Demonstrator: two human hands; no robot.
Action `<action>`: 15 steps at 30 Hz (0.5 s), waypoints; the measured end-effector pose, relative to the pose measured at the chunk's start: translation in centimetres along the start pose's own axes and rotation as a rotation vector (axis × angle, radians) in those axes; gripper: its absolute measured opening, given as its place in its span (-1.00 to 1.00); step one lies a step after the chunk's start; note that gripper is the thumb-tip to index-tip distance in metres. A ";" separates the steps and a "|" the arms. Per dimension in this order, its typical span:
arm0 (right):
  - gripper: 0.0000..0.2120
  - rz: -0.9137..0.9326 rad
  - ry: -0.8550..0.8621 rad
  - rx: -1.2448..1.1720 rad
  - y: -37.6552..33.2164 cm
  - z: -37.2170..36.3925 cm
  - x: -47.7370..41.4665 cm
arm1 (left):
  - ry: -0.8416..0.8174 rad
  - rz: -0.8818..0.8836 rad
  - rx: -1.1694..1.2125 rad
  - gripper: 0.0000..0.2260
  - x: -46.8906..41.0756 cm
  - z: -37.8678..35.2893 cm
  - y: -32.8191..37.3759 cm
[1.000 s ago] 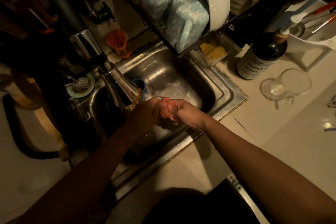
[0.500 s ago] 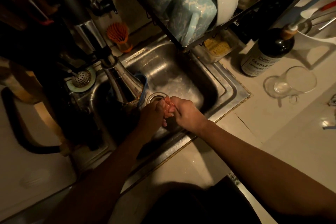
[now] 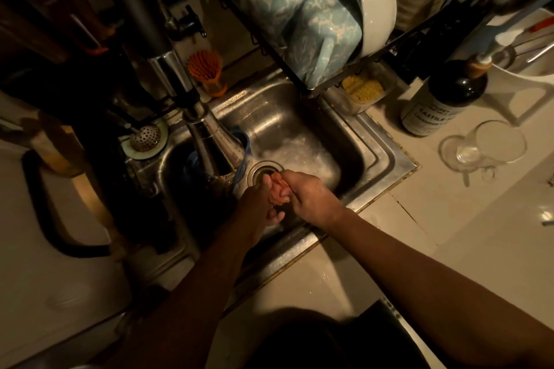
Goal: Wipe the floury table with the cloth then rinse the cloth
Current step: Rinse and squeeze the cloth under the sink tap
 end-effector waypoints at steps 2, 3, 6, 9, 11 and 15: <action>-0.79 0.006 0.008 -0.010 -0.4 0.3 -0.1 | 0.005 0.025 0.033 -0.56 0.0 -0.1 0.1; -0.77 0.019 0.007 -0.011 -0.6 0.5 -0.1 | 0.015 0.046 0.057 -0.54 0.0 -0.2 0.1; -0.76 0.040 -0.013 0.005 -0.6 0.6 -0.3 | 0.049 0.085 0.109 -0.57 0.0 -0.5 -0.2; -0.77 -0.046 -0.070 -0.035 0.3 0.4 -0.3 | 0.069 0.014 0.100 -0.61 0.2 -0.5 -0.2; -0.78 -0.143 -0.077 -0.123 0.5 0.5 -0.1 | 0.078 -0.101 0.060 -0.60 0.1 -0.6 0.3; -0.50 -0.216 -0.020 -0.310 0.0 1.5 -0.2 | 0.095 -0.146 0.024 -0.49 -0.2 -1.1 1.2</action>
Point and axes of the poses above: each hand's wrist, its own x-axis away from the middle knuckle, its own z-axis out of the back of the hand, y = z × x, the point moved 4 cm from there along -x, towards the middle knuckle, and after that the axes turned 11 degrees about x, right-handed, at the moved point
